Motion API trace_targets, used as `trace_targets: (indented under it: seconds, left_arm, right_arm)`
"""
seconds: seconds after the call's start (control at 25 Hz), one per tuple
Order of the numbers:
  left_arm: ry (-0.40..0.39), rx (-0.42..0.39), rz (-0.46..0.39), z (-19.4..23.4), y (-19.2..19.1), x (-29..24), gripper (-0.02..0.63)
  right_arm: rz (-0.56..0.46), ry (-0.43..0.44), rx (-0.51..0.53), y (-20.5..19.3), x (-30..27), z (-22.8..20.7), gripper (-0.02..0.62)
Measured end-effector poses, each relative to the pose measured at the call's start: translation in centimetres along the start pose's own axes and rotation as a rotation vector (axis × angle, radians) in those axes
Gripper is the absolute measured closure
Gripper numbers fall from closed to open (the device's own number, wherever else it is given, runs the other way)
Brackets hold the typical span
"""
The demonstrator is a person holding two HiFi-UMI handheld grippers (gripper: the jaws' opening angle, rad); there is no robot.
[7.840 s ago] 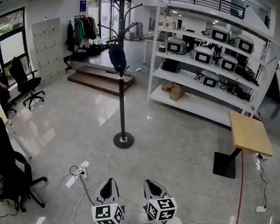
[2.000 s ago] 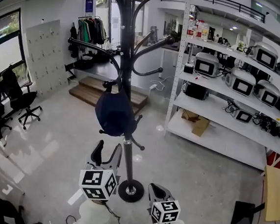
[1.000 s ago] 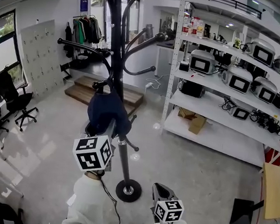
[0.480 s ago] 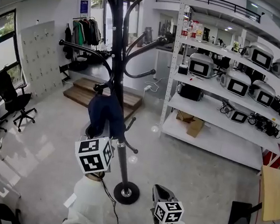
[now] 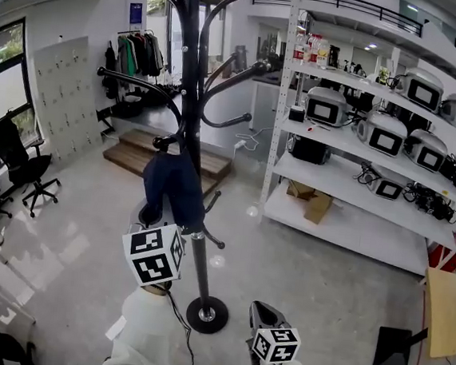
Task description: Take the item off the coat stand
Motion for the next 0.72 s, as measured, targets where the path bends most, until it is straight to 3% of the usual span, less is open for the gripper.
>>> trace_targets:
  seconds: [0.24,0.72]
  left_arm:
    - [0.034,-0.039,-0.034,0.3,0.9,0.4,0.594]
    - [0.053,-0.024,-0.107,0.3,2.8,1.9,0.595]
  right_arm:
    - [-0.003,-0.01,-0.003,0.1,0.4,-0.3,0.581]
    - [-0.007,-0.003,-0.005,0.1,1.0,-0.3,0.581]
Point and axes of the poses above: the fingertips, and each gripper's own axes: x backward along the fingers, z to its left, y out of its top, the point moved 2 cm from there along x, backward along the fingers, and after that the axes turned 11 degrees about -z, right-handed, at the moved point
